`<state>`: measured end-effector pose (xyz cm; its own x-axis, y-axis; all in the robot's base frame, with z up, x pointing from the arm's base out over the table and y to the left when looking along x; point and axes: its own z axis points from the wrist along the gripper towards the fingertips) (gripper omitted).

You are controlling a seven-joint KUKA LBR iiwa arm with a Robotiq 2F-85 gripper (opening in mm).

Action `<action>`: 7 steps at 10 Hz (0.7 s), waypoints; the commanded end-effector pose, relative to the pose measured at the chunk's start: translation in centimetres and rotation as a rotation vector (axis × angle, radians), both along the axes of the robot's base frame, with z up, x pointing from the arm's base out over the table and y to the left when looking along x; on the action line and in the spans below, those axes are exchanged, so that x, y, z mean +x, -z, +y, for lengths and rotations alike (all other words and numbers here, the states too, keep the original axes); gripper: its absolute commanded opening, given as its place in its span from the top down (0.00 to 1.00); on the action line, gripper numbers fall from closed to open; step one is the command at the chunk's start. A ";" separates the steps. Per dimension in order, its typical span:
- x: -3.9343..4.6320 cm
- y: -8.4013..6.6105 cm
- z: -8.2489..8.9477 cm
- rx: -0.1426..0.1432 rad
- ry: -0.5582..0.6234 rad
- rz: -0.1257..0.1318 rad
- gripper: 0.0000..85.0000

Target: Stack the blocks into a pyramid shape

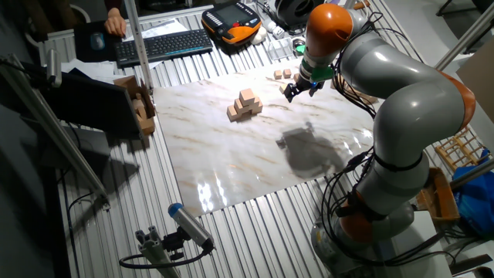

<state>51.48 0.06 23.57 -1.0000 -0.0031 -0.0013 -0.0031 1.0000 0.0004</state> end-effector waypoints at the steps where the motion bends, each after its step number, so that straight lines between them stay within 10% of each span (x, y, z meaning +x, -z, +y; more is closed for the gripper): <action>1: 0.00 0.0 0.0 0.009 -0.051 0.022 1.00; 7: 0.13 -0.2 0.1 0.006 -0.051 0.024 1.00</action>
